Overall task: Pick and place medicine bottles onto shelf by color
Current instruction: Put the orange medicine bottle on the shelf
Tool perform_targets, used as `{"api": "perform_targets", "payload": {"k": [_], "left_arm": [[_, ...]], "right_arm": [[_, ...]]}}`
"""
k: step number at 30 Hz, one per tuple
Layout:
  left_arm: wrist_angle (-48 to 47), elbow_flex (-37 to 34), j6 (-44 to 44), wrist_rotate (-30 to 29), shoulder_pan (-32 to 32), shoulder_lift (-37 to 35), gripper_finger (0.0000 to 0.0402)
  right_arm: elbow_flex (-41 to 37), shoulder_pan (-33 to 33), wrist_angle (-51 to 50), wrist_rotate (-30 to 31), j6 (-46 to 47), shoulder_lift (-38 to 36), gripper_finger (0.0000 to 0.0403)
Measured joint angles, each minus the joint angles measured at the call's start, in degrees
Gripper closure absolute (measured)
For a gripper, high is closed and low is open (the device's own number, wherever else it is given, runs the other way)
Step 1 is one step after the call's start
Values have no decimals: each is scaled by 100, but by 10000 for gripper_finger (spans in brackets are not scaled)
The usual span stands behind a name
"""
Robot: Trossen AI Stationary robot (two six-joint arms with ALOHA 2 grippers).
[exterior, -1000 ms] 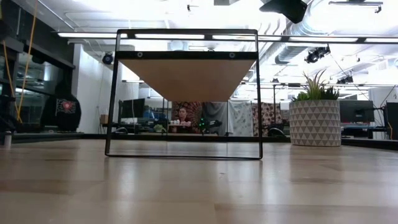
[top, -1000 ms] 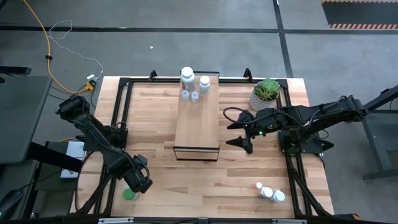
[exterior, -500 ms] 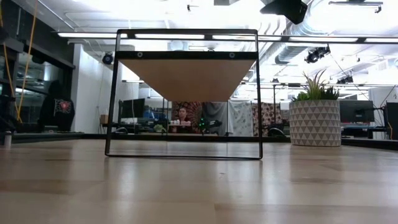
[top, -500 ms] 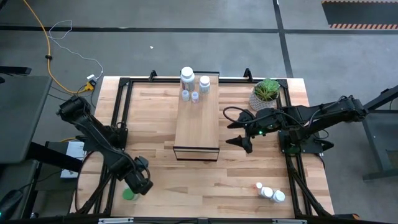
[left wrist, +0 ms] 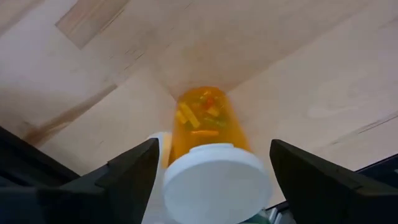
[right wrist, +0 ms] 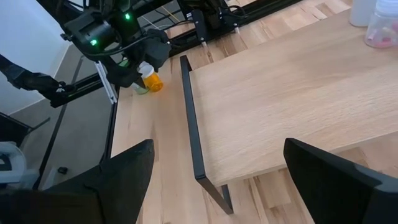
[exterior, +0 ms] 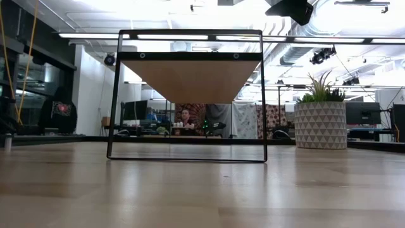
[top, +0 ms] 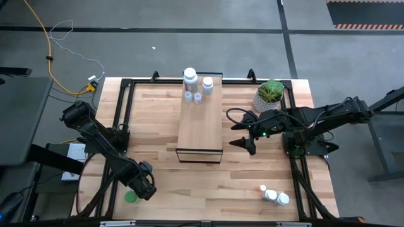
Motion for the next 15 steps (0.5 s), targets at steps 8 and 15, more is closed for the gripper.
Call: {"api": "perform_targets", "payload": {"k": [8,15], "left_arm": [[-1,0,34,58,22,0,165],[-14,0,185,67,65,0,207]], "right_arm": [[0,-1,-18,4,80,0,54],[0,0,-17,4,113,0,54]]}}
